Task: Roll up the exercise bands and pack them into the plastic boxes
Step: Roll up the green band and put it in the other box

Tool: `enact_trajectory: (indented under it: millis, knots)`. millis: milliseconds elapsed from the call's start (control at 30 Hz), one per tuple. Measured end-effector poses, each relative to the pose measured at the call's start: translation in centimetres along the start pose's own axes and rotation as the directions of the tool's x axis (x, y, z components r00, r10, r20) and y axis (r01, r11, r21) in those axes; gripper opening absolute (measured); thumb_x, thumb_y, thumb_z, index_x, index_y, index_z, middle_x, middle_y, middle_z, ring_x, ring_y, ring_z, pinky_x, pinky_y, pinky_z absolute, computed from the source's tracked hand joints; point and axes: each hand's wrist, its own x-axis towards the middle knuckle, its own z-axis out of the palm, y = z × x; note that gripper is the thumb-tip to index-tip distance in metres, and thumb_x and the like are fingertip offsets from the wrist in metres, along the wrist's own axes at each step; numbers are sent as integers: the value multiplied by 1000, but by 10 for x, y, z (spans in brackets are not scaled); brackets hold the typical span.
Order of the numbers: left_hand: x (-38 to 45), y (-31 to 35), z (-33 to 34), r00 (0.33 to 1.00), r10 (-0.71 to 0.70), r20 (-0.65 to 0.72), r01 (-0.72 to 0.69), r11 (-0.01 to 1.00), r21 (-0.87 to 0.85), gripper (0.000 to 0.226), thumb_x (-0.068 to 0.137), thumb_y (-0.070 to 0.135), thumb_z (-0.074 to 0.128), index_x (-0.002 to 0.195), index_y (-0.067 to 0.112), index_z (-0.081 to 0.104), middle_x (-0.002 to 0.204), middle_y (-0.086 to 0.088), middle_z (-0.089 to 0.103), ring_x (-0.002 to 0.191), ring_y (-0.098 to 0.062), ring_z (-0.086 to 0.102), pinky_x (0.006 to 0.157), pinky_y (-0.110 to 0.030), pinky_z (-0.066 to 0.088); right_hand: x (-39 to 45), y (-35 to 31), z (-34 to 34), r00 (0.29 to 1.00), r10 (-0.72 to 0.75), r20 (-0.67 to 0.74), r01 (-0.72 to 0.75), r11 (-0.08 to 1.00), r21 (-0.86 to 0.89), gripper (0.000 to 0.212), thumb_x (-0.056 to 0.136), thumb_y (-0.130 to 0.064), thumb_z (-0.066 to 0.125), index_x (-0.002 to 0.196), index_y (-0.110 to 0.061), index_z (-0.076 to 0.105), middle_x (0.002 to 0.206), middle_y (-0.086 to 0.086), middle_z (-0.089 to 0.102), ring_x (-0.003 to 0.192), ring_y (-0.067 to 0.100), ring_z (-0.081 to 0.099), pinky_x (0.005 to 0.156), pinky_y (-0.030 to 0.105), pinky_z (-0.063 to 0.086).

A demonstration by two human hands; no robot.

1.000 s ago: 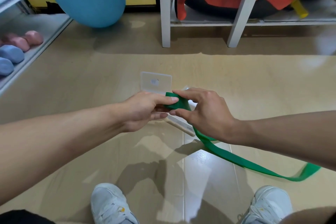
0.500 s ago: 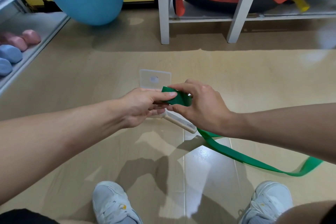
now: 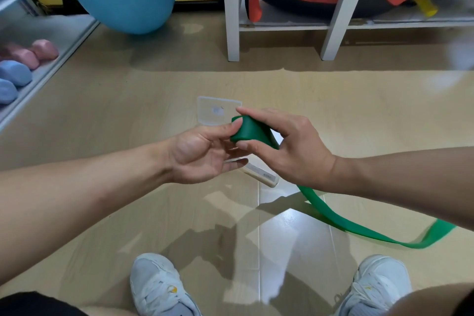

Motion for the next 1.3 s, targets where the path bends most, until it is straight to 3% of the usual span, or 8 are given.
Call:
enact_trajectory:
  millis: [133, 233, 367, 500, 667, 833, 1167, 1300]
  knots:
    - [2, 1, 5, 994, 2, -108, -2, 1000, 1, 68, 41, 38, 103, 100, 14, 76, 86, 2, 69, 85, -10, 70, 96, -30, 50, 4, 5, -7, 999, 16, 49, -14, 999, -38, 43, 91, -29, 72, 131, -14, 67, 113, -4, 73, 105, 12, 69, 92, 38, 55]
    - [0, 3, 11, 974, -9, -226, 17, 999, 32, 42, 63, 34, 88, 98, 13, 76, 91, -1, 72, 86, -12, 72, 94, -29, 51, 7, 4, -10, 993, 48, 104, -36, 993, -109, 39, 90, -30, 73, 127, -18, 69, 113, -6, 75, 104, 10, 70, 93, 35, 56]
    - [0, 0, 28, 911, 54, -410, 92, 940, 328, 15, 87, 23, 75, 99, 13, 75, 92, -1, 79, 89, -12, 75, 93, -28, 53, 13, 0, -9, 960, 119, 252, -30, 944, -328, 33, 86, -30, 74, 118, -20, 74, 98, -3, 72, 90, 11, 65, 84, 28, 52]
    - [5, -10, 38, 859, 210, -467, 70, 855, 514, 8, 80, 25, 82, 76, 19, 78, 75, 3, 73, 70, -6, 67, 88, -29, 58, 13, -4, 0, 953, 138, 269, -34, 932, -360, 27, 80, -34, 76, 104, -23, 77, 84, -5, 60, 75, 12, 59, 75, 34, 52]
    - [8, -7, 35, 857, 262, -443, 0, 861, 509, 14, 85, 17, 76, 71, 17, 78, 65, -2, 68, 59, -14, 63, 70, -28, 53, 9, -6, 0, 966, 191, 171, -142, 954, -264, 37, 80, -36, 80, 116, -29, 75, 89, -10, 62, 84, 5, 58, 81, 22, 47]
    - [7, -4, 28, 891, 166, -421, -10, 937, 349, 19, 97, 20, 62, 104, 6, 73, 85, -11, 77, 79, -19, 77, 87, -32, 60, 11, -3, -9, 937, 299, 178, -277, 951, -138, 57, 76, -42, 84, 130, -32, 67, 120, -20, 72, 116, -7, 61, 106, 16, 44]
    - [2, -4, 30, 928, 72, -365, 33, 961, 273, 19, 100, 25, 57, 103, 15, 73, 85, 0, 78, 81, -13, 75, 97, -34, 53, 16, -6, -9, 951, 237, 198, -211, 967, -142, 35, 75, -28, 87, 109, -24, 78, 98, -14, 77, 91, 0, 70, 87, 24, 56]
    - [4, -8, 35, 899, 98, -426, 133, 868, 479, 21, 89, 45, 72, 88, 26, 80, 85, 5, 77, 90, -17, 76, 89, -36, 59, 16, -4, -7, 952, 219, 214, -174, 962, -212, 29, 74, -27, 85, 102, -20, 78, 89, -9, 78, 80, 7, 71, 80, 30, 56]
